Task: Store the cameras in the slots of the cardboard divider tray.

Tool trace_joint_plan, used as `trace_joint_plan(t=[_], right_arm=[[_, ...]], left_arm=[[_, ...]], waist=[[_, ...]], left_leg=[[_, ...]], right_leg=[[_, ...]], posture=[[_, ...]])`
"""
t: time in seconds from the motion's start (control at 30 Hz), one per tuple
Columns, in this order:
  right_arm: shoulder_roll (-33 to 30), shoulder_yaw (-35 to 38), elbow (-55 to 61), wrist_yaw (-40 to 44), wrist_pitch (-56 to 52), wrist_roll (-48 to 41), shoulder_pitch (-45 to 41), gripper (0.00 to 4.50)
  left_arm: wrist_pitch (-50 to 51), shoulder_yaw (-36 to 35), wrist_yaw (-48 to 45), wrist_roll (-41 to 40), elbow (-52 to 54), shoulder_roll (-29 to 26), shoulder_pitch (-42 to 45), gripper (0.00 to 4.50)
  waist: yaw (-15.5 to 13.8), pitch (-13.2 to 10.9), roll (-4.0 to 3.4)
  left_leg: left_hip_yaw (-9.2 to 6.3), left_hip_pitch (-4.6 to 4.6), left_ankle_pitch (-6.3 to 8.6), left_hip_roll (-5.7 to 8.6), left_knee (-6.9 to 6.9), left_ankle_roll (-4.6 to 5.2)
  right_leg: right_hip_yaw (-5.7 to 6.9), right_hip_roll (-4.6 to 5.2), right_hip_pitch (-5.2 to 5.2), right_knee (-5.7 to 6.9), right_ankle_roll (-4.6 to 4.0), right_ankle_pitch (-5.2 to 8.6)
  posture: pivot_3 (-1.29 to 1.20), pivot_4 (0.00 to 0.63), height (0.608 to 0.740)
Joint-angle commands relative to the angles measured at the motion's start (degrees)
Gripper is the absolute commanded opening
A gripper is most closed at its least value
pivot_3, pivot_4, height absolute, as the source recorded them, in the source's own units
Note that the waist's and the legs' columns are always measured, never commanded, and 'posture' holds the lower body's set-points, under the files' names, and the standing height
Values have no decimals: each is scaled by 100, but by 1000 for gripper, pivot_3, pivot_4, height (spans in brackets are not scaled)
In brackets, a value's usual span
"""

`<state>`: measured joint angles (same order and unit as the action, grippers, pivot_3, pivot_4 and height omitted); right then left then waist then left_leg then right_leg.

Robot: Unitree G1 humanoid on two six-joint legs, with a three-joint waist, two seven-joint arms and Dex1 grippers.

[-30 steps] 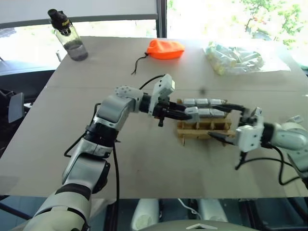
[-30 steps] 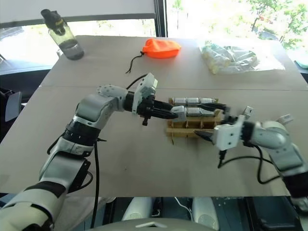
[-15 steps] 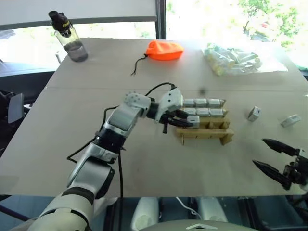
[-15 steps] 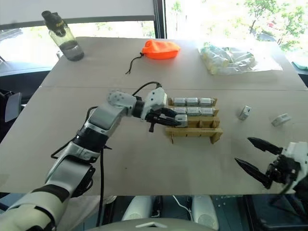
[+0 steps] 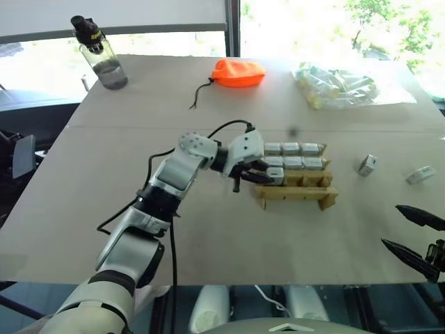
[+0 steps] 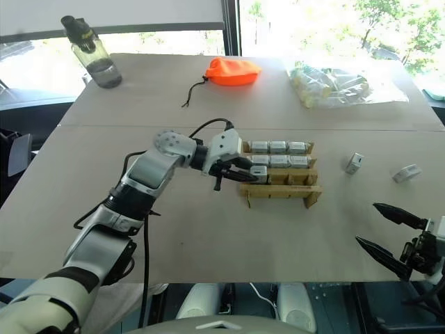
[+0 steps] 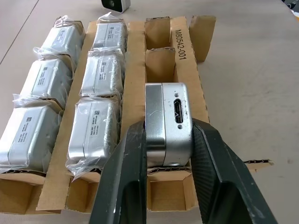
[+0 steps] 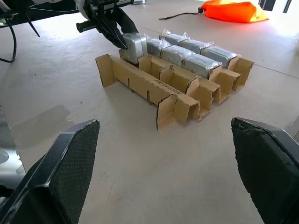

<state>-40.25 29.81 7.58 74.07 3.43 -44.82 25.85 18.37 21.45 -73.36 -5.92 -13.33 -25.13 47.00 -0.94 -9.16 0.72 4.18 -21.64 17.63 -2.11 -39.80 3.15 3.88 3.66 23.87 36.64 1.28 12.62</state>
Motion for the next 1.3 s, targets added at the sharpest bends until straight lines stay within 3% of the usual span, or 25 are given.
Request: trace_joint_plan(t=[0.03,0.3,0.37,0.57,0.83,0.97,1.13,1.3], right_arm=[[1,239,71,73,-41,-48,-20,4452],[-27,263,49,181,-102,14,-39,4452],[-40,273,48,186,-124,13,-57,4500],[-88,313,50,186,-263,28,-78,4500],[16,257,17,-481,-500,274,-378,4500],[443,175,-115,-1548,-232,735,-1096,4500],[925,-141,-52,-3550,-798,1708,-1752,4500],[1340,-375,-119,-4887,-1319,2196,-2345,4500]], left_arm=[[9,39,65,82,317,-43,-28,705],[510,90,-5,-104,699,-74,-199,705],[531,82,30,-89,684,-73,-191,1824],[581,-6,179,-133,727,-1,-136,4460],[857,-858,387,-863,1230,-28,-97,4460],[966,-1417,750,-1151,1617,-171,-333,4460],[1085,-2109,1018,-1590,2317,-575,-748,4460],[1813,-2811,986,-2479,3102,-1181,-1109,4460]], waist=[[0,0,0],[1,0,0],[0,0,0],[-4,0,0],[11,0,0],[14,2,-3],[14,4,-8],[15,4,-10]], left_leg=[[0,0,0,0,0,0],[-1,0,-6,0,0,-12],[-2,-1,-12,0,0,-21],[-2,-1,-11,0,-2,-20],[-3,-1,-12,-1,-5,-21],[-1,2,-14,-2,-9,-25],[-2,1,-16,-4,-12,-29],[1,-6,-16,-3,-17,-30]], right_leg=[[-1,0,0,0,0,0],[-5,0,0,0,0,0],[-5,0,0,0,0,0],[-5,1,0,2,0,0],[-7,1,1,5,0,0],[-10,2,0,10,0,0],[-9,3,1,16,-1,0],[-7,11,5,15,-1,0]], posture=[[0,150,740],[0,150,740],[0,150,740],[0,150,740],[0,150,740],[0,150,740],[0,150,740],[0,150,740]])
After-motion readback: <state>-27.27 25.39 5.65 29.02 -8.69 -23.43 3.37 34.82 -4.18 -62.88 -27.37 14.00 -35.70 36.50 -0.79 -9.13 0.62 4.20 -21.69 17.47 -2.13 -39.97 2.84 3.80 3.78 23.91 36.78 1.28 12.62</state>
